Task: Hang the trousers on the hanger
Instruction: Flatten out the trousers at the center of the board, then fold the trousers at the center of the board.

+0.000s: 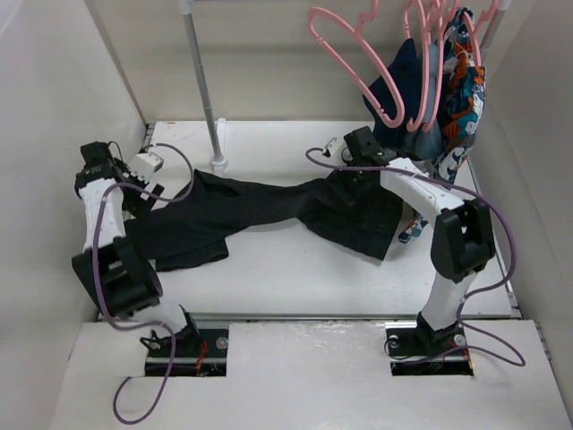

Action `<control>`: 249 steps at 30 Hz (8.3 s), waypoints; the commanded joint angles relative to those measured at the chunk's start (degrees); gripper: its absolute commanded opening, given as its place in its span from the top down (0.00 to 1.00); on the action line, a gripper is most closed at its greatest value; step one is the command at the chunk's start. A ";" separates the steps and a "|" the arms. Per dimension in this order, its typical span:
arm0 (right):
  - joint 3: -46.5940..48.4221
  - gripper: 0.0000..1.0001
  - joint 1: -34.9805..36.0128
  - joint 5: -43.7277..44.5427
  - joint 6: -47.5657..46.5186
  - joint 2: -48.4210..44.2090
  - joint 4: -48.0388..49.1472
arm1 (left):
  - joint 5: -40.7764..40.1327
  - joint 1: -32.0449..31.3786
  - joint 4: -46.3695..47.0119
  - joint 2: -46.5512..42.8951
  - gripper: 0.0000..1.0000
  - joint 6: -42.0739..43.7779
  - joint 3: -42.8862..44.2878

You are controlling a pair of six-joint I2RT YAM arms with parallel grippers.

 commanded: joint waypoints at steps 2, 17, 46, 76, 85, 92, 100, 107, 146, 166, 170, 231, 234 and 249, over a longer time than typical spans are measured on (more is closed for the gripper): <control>4.07 0.00 -1.64 -3.95 -6.18 1.32 -3.55 | -0.81 0.10 -0.30 8.68 0.00 5.58 -1.95; 3.02 0.84 -2.69 -6.70 -5.05 3.89 -6.02 | -9.61 0.10 4.29 26.26 0.88 7.09 0.06; -37.74 0.26 19.45 25.21 49.60 -46.18 3.74 | -36.58 -5.44 0.16 -15.21 0.54 15.71 -41.42; -55.69 0.00 -3.30 7.81 100.42 -60.38 9.53 | -8.65 -6.05 7.37 18.69 0.27 -24.20 1.64; -56.40 0.16 -7.97 12.20 90.79 -54.66 17.18 | -8.65 -6.05 8.14 13.62 1.00 -19.38 -3.80; -49.01 0.01 -8.58 12.47 87.40 -53.34 10.41 | -8.65 -6.05 7.45 5.62 1.00 -17.61 -6.44; -58.06 0.22 -12.19 10.81 93.39 -48.95 19.89 | -8.99 -6.05 6.66 -3.17 1.00 -15.42 -10.66; -49.92 1.00 -12.19 14.84 71.72 -41.75 30.28 | -10.15 -6.05 8.67 -4.41 1.00 -14.89 -6.73; -51.56 1.00 -20.71 25.47 73.88 -61.95 7.07 | -16.09 -4.47 -17.64 -2.04 0.50 -9.26 -6.68; -37.16 0.20 -21.24 40.24 63.57 -65.66 -4.27 | -20.19 9.42 -2.64 -0.36 0.50 -1.36 -21.95; -32.14 0.22 -20.54 36.57 54.83 -60.38 -0.85 | -6.49 6.79 -8.18 -3.79 0.48 -2.66 -13.49; -19.74 1.00 -17.73 9.65 35.83 -5.79 18.32 | -19.58 -30.42 5.26 -23.77 0.34 9.05 -31.88; -17.90 1.00 -15.62 10.98 34.16 -6.58 17.01 | -6.48 -24.53 0.36 -17.79 0.30 -1.92 -14.48; -15.18 0.00 -22.82 13.70 34.86 -6.51 9.28 | -11.80 -5.17 12.18 16.93 0.22 -34.39 6.83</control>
